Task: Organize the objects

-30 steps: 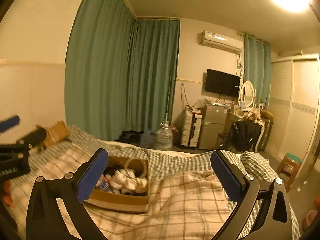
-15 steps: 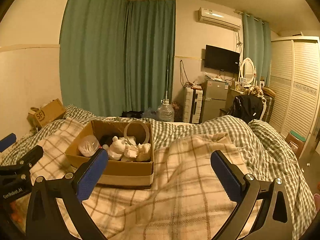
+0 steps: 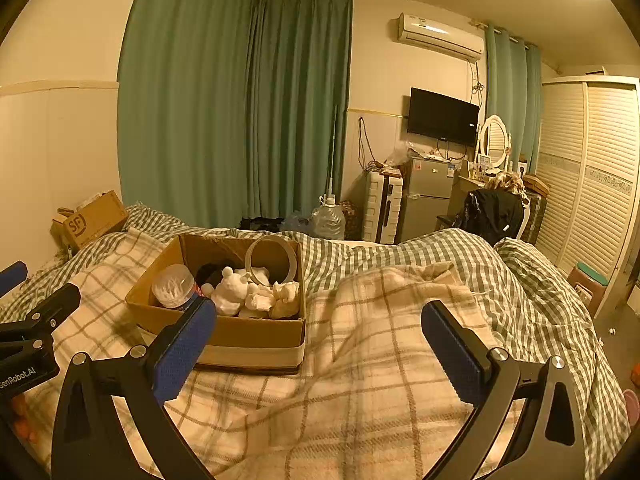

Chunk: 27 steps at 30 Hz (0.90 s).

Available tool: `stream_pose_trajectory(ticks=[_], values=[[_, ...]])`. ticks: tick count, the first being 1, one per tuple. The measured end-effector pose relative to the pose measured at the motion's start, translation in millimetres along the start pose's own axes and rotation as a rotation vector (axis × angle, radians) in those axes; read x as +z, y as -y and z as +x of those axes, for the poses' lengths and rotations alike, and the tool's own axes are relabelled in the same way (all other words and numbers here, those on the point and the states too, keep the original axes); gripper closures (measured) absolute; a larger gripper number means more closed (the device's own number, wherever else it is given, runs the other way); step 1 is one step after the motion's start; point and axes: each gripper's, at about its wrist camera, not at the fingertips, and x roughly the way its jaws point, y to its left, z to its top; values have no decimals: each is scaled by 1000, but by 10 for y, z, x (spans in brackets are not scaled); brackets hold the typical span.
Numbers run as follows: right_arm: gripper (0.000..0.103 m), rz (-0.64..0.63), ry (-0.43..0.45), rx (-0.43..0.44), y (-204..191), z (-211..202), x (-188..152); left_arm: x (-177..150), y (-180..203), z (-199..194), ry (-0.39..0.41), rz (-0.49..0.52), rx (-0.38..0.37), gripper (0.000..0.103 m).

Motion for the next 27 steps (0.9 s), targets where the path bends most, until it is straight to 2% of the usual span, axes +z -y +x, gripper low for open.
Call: stream_pose_trajectory(ticks=[27], values=[[0, -9, -2, -1, 10, -11, -19, -3, 0, 5, -5, -3, 0, 0]])
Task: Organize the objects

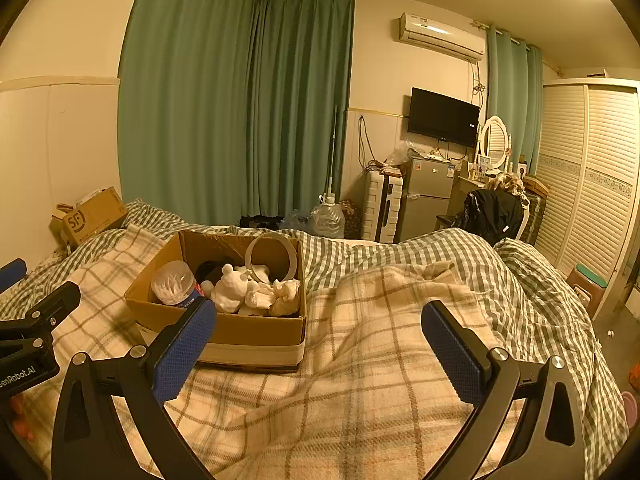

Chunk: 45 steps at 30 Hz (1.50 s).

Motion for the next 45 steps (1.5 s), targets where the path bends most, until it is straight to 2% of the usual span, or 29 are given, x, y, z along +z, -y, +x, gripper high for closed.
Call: stream_pose_trajectory(ticks=[45], values=[[0, -4, -9, 1, 1, 6, -43, -36, -7, 25, -16, -6, 10, 0]])
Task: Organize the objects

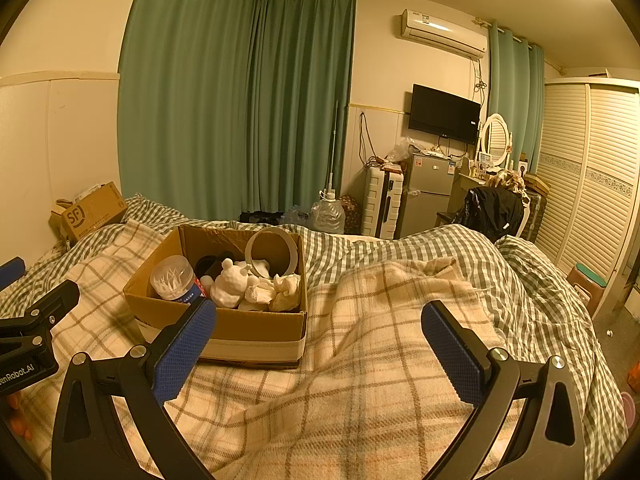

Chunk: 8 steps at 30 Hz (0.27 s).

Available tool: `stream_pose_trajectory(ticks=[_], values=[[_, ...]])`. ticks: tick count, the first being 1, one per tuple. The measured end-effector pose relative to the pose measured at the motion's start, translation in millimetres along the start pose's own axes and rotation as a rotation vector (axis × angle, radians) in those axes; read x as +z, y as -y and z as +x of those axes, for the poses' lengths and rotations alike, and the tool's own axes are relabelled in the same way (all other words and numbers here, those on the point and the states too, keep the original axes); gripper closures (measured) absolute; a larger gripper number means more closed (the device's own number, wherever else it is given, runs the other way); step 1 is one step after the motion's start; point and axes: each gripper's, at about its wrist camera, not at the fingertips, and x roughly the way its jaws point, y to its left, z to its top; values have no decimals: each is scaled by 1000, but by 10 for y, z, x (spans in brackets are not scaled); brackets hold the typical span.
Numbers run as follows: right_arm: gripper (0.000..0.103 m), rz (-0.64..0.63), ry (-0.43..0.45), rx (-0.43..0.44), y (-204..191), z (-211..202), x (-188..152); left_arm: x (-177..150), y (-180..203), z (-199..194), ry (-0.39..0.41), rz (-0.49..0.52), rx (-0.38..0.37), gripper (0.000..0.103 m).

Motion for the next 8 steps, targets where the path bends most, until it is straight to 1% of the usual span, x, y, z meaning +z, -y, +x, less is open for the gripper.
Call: stream_pose_trajectory(ticks=[8], values=[[0, 1, -7, -2, 0, -4, -36, -16, 0, 3, -4, 3, 2, 0]])
